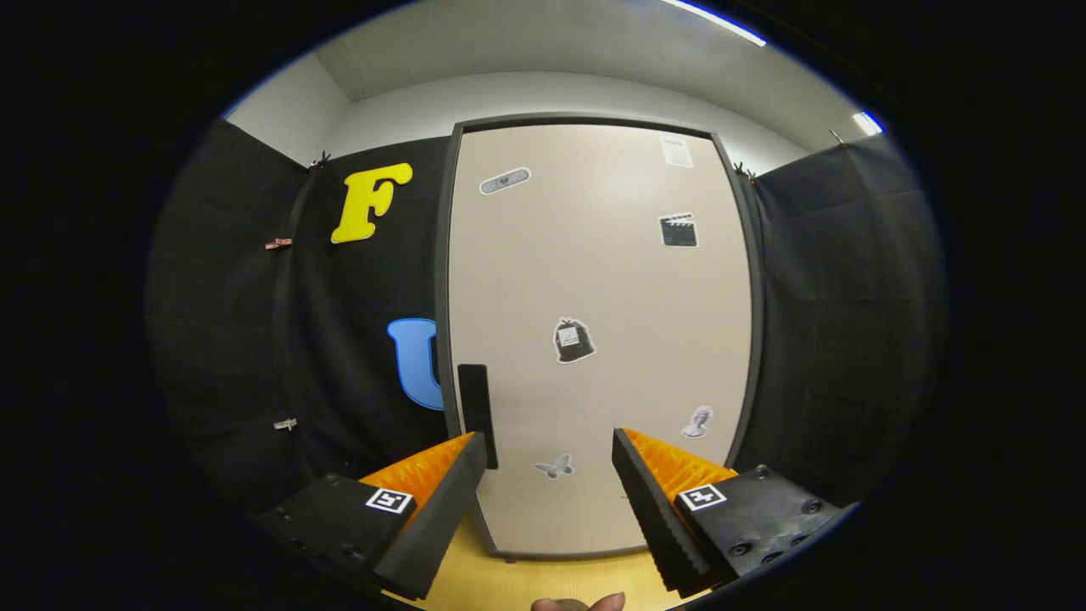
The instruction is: Open the shoe cabinet door, grab the shoes and put them into the shoe cabinet, then close the shoe cabinet door.
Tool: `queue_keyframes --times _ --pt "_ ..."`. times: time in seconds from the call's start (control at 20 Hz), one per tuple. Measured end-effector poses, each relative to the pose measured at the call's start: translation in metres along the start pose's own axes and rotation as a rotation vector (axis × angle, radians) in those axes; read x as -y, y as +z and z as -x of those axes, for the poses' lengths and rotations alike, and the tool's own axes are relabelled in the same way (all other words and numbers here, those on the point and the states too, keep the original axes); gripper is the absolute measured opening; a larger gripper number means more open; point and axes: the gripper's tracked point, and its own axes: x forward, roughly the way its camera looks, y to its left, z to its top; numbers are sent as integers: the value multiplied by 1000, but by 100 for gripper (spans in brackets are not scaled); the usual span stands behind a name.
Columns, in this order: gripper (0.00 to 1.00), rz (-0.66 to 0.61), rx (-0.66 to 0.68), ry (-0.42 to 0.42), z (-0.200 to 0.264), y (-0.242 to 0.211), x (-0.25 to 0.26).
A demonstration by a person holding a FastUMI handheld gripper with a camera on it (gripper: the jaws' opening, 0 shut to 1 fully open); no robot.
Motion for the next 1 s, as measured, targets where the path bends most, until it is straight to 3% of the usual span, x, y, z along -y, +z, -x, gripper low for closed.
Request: queue_keyframes --times 0.6,0.8,0.85,1.0 --pt "98 -77 -74 41 -108 -53 -57" --pt "77 -78 -73 22 -119 -57 -56" --pt "59 -77 -64 16 -120 -56 -56" --pt "43 -31 -53 0 -121 -57 -56"
